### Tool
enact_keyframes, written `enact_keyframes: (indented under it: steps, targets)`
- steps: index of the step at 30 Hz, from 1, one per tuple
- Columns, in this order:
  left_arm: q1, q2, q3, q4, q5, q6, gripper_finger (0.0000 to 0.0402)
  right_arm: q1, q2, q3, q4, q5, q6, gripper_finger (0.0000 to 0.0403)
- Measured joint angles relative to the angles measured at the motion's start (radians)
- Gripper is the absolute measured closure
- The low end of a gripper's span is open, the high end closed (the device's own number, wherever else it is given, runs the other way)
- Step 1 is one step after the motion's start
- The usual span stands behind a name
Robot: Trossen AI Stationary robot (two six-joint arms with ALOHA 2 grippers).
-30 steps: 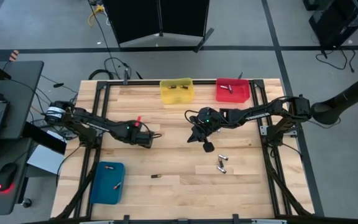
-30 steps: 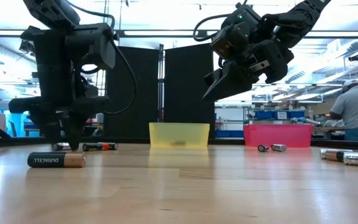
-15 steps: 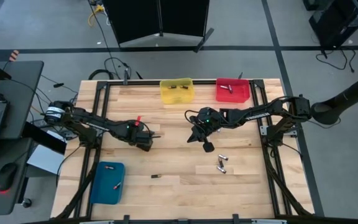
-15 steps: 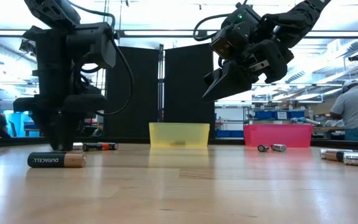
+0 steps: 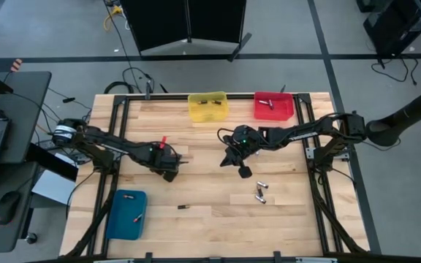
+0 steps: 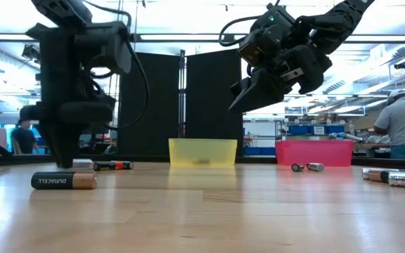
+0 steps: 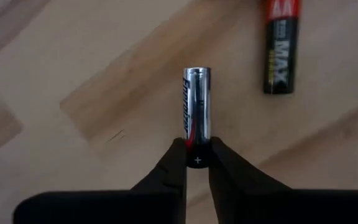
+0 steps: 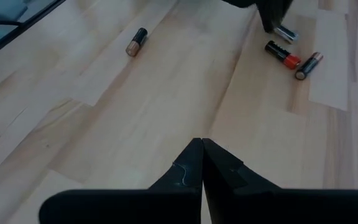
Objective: Sort batteries
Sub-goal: Put the silver battery into the red bin
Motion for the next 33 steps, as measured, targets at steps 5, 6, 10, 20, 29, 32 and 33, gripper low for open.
enact_keyframes:
  steps: [5, 6, 10, 20, 29, 32, 33]
  targets:
    - [-0.009, -0.056, 0.017, 0.028, -0.088, 0.066, 0.0354, -0.014, -0.03, 0.0, -0.005, 0.037, 0.006, 0.0389]
    - [-0.015, -0.069, 0.017, 0.064, -0.112, 0.081, 0.0354, -0.02, -0.032, 0.0, -0.005, 0.035, -0.001, 0.0389]
    - [-0.026, -0.111, 0.01, 0.231, -0.177, 0.198, 0.0354, -0.066, -0.029, 0.0, 0.003, -0.028, -0.007, 0.0389]
    - [0.063, -0.108, -0.211, 1.09, -0.072, 0.588, 0.0354, -0.107, -0.024, -0.142, 0.454, -0.05, 0.23, 0.039]
    - [0.224, -0.109, -0.313, 1.555, 0.115, 0.836, 0.0354, -0.107, -0.024, -0.137, 0.68, 0.033, 0.521, 0.0373]
    - [0.268, -0.109, -0.293, 1.589, 0.177, 0.897, 0.0354, -0.107, -0.024, -0.105, 0.684, 0.082, 0.539, 0.0356]
    - [0.28, -0.109, -0.286, 1.597, 0.196, 0.914, 0.0354, -0.107, -0.024, -0.095, 0.683, 0.101, 0.544, 0.0348]
